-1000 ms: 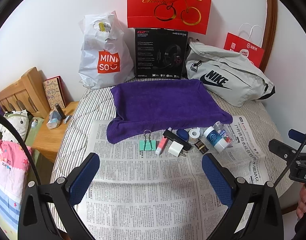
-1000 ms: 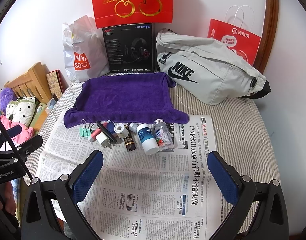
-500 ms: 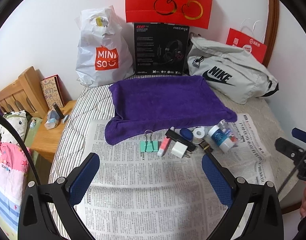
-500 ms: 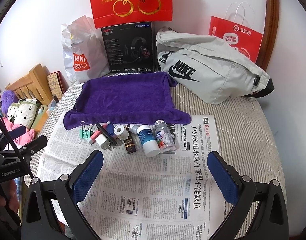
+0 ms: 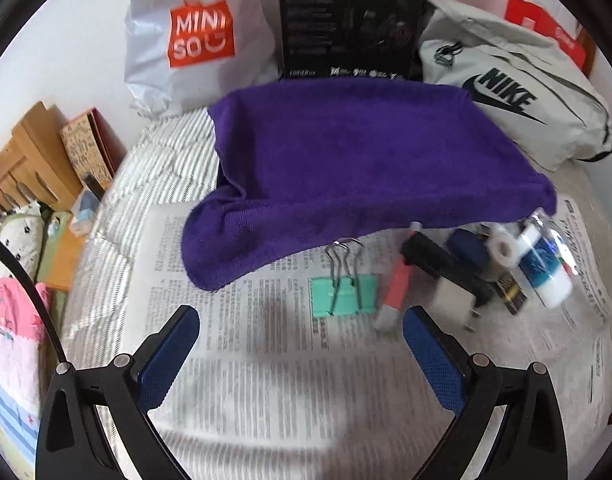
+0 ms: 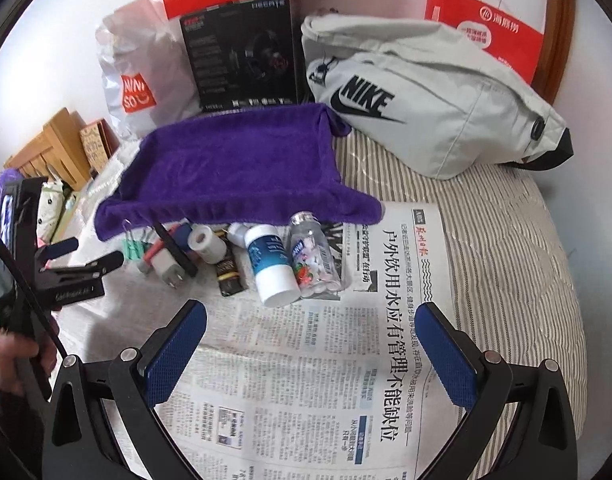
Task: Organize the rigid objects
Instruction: 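Grasp the teal binder clip with the left gripper while the right grasps the candy bottle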
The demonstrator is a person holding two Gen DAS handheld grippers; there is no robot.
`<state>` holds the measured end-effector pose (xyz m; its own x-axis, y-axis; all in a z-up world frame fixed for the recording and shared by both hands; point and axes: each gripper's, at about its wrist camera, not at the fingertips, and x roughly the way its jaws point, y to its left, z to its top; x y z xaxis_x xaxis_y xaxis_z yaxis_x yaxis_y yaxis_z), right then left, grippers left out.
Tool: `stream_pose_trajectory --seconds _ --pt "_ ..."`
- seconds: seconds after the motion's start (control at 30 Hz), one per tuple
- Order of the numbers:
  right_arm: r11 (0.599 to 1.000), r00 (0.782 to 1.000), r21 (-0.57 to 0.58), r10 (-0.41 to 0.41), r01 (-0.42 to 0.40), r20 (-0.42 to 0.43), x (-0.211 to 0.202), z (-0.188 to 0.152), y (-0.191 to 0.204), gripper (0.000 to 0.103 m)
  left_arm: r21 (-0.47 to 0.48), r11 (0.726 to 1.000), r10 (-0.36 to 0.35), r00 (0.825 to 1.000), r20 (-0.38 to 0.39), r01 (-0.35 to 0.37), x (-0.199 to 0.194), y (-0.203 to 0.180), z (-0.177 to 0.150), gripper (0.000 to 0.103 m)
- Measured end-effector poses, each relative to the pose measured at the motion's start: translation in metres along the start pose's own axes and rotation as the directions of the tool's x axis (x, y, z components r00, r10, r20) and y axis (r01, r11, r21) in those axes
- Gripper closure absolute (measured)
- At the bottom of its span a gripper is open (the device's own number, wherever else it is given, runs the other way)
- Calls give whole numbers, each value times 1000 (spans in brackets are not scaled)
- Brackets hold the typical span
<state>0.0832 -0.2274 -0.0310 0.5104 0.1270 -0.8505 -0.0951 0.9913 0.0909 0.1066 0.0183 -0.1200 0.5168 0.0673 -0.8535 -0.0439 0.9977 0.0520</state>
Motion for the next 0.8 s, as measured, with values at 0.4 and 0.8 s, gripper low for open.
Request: stream_pose_trajectory --seconds 0.4,0.8 --pt "1000 996 -10 -20 19 -92 45 9 -3 1 -33 999 -33 998 -55 31 38 14 13 2" --pt "998 996 -33 -53 51 -71 72 26 -15 2 10 999 -45 997 -57 45 38 1 8 38"
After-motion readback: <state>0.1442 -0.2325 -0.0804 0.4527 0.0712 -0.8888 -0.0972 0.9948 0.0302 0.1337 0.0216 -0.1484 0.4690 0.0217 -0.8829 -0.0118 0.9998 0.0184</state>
